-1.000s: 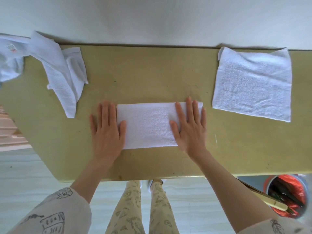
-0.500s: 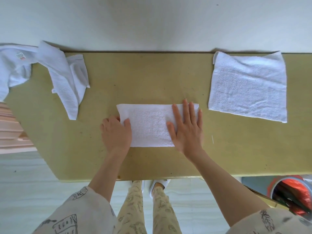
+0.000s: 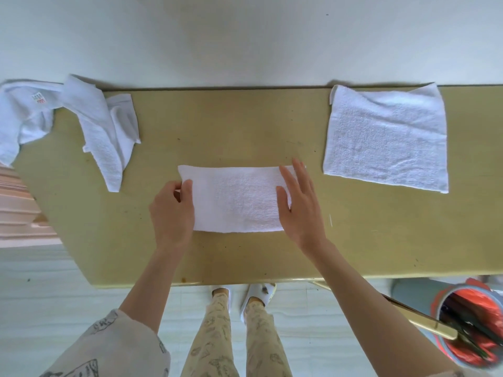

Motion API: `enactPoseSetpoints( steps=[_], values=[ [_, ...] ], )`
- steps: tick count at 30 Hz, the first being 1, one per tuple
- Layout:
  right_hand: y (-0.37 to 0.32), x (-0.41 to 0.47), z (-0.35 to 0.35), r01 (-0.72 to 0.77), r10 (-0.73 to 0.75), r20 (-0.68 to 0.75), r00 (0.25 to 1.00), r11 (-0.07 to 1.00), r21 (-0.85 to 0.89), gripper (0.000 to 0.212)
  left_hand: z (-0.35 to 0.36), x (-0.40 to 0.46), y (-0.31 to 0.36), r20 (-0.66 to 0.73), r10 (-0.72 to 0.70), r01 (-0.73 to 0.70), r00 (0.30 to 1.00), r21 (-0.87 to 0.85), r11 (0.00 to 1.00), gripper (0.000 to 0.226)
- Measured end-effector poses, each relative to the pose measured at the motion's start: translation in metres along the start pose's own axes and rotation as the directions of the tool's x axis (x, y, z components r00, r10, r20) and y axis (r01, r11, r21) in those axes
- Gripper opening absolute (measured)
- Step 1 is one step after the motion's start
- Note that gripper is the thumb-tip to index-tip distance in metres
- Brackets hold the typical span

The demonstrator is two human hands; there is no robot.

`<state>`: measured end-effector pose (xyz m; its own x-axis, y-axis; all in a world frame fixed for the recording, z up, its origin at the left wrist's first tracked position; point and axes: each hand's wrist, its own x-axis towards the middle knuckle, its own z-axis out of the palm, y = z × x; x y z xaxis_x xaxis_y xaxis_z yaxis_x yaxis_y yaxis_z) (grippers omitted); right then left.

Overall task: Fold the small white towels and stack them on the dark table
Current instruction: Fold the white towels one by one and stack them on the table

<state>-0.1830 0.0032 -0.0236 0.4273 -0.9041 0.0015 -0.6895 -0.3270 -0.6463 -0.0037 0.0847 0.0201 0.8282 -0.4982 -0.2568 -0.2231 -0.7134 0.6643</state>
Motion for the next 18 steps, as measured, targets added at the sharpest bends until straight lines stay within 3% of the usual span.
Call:
enactPoseSetpoints(
  steps=[2, 5, 7, 12, 18],
  values=[
    [-0.001, -0.007, -0.016, -0.140, 0.158, -0.082, 0.984, 0.970, 0.197, 0.030, 0.003, -0.012, 0.014, -0.020, 0.144, -0.144, 0.989, 0.014, 0.990, 0.025],
    [0.004, -0.007, -0.035, -0.470, 0.456, 0.149, 0.877, 0.755, 0.457, 0.028, 0.022, -0.029, 0.036, 0.017, 0.302, -0.302, 0.953, 0.038, 0.953, 0.027],
    [0.013, -0.003, -0.038, -0.584, 0.500, 0.304, 0.811, 0.665, 0.465, 0.031, 0.043, -0.039, 0.047, 0.095, 0.359, -0.366, 0.928, 0.070, 0.928, 0.029],
    [0.022, 0.002, -0.033, -0.649, 0.522, 0.387, 0.760, 0.579, 0.493, 0.030, 0.094, -0.056, 0.056, 0.295, 0.311, -0.367, 0.903, 0.156, 0.917, 0.033],
    [0.025, 0.001, -0.036, -0.622, 0.503, 0.368, 0.782, 0.588, 0.517, 0.023, 0.119, -0.064, 0.063, 0.383, 0.318, -0.395, 0.867, 0.141, 0.908, 0.032]
  ],
)
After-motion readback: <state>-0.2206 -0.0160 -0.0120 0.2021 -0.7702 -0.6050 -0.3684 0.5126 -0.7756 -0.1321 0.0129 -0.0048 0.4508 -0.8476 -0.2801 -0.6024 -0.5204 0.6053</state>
